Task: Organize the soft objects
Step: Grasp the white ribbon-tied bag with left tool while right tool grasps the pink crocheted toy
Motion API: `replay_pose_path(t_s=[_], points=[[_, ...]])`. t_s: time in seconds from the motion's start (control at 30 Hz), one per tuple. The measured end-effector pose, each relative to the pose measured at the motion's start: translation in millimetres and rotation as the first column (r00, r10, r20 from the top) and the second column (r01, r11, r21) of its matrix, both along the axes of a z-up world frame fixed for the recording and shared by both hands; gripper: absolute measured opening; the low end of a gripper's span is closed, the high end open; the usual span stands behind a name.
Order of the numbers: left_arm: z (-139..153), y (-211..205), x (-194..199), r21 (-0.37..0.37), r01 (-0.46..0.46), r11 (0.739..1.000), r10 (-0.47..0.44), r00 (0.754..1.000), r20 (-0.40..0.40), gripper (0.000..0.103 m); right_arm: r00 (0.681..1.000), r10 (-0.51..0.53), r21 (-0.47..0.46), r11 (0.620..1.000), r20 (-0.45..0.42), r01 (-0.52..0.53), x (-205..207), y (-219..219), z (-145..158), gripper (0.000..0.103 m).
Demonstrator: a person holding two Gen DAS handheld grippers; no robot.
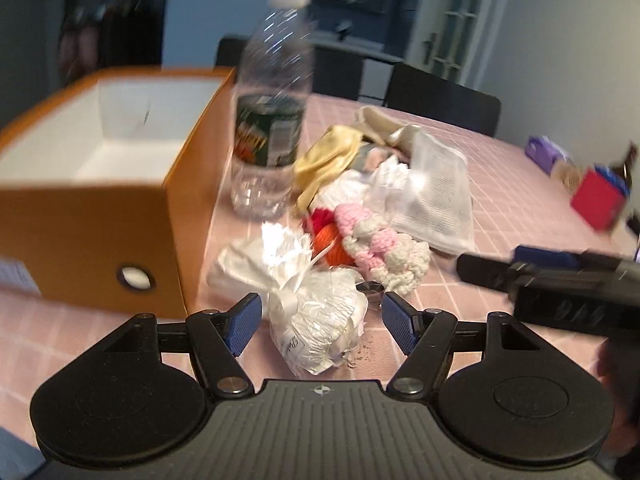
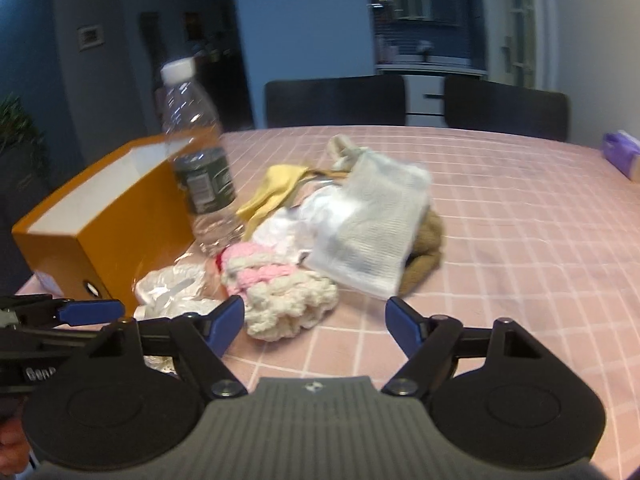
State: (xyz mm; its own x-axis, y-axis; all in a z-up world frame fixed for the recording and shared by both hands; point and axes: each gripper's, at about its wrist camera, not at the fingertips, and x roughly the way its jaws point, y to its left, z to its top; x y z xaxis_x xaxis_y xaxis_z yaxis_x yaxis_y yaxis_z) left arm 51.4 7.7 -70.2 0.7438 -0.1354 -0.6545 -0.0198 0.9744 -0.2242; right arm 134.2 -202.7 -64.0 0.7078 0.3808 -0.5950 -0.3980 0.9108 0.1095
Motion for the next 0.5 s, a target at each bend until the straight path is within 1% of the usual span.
replay_pose_path(t_s=[0.1, 0.13, 0.23, 0.37, 0.5], points=[[-3, 11, 5, -0.083, -0.058, 0.995, 0.056, 0.998, -0.026, 0.081, 0.998, 0.064, -0.055, 0.997, 0.023, -0.062, 13, 15, -10, 0.076], [-3, 14, 7, -0.101, -0.073, 0.992, 0.07, 0.997, -0.033, 0.084, 0.997, 0.077, -0.069, 0.995, 0.024, -0.076, 18, 19, -14, 0.076], [-7, 24, 14, -0.153, -0.125, 0.98, 0.116, 0.991, -0.07, 0.086, 0.995, 0.103, -0.06, 0.993, -0.006, -0.103, 36, 29, -21, 0.076], [-16, 35, 27, -0.231, -0.162, 0.959, 0.13, 0.98, -0.147, 0.086, 0.99, 0.136, -0.069, 0.988, -0.038, -0.139, 52, 43, -32, 0.076], [-23, 39, 34, -0.245, -0.206, 0.947, 0.163, 0.969, -0.185, 0.086, 0.988, 0.143, -0.084, 0.985, -0.054, -0.147, 59, 49, -41, 0.076]])
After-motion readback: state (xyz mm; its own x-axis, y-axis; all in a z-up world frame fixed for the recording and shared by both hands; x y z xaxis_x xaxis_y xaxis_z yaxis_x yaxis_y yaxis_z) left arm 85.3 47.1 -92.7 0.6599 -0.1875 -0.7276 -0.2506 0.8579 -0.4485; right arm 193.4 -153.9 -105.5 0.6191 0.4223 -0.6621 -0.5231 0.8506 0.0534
